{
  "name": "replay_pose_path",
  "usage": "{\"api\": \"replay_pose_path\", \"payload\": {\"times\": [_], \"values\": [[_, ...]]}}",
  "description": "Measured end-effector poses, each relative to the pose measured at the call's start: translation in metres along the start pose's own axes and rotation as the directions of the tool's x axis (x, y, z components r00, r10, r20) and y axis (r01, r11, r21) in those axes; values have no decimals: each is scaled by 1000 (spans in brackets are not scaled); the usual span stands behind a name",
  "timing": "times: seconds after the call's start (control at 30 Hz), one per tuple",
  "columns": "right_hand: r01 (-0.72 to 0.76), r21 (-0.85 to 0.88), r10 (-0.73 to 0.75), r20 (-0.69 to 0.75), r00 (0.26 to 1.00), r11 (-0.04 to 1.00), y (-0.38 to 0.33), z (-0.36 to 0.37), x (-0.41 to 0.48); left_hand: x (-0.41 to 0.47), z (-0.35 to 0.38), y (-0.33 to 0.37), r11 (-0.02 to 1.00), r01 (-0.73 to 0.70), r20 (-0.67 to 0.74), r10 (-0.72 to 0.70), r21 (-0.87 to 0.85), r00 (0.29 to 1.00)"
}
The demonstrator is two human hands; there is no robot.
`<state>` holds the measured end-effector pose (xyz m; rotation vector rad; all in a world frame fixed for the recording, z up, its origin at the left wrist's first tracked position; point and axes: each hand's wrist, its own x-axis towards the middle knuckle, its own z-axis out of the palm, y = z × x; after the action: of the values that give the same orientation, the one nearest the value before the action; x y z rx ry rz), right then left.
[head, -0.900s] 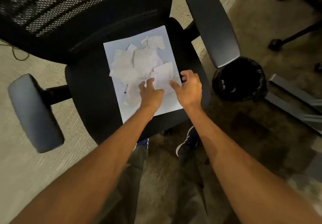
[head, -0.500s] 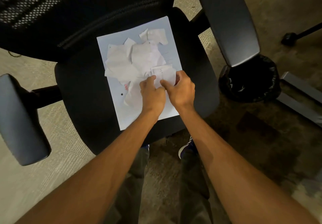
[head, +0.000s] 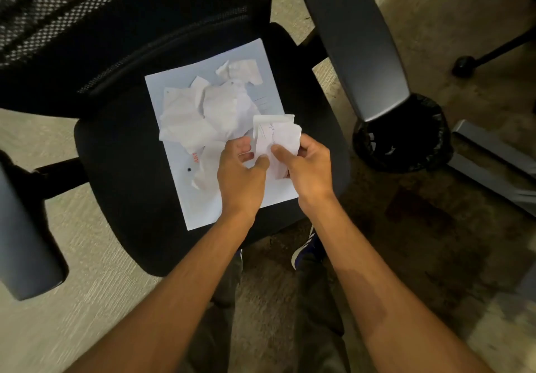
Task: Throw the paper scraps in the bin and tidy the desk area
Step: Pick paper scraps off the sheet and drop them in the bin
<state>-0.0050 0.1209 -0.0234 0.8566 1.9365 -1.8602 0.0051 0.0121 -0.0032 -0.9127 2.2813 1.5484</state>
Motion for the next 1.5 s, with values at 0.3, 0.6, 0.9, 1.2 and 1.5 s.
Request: {"api": "replay_pose_path", "payload": {"times": [0.3, 0.6, 0.9, 1.2, 1.5], "values": [[-53, 218, 78, -108, 991, 975, -10, -69, -24, -18, 41, 24, 992, -81, 185, 62, 95, 981], [-92, 368, 188, -236, 953, 925, -4, -164, -7, -30, 142, 48, 991, -106, 359, 70, 83, 931], [-120, 554, 330, -296, 896, 824, 42, -240, 69, 2, 279, 33, 994, -1, 471, -52, 111, 880], [-147, 674, 493, -357, 794, 724, 117, -277, 167, 66, 394, -34, 974, 84, 551, -189, 211, 813], [-154, 783, 536, -254, 805, 603, 169, -298, 224, 110, 462, -71, 943, 147, 618, -309, 300, 723]]}}
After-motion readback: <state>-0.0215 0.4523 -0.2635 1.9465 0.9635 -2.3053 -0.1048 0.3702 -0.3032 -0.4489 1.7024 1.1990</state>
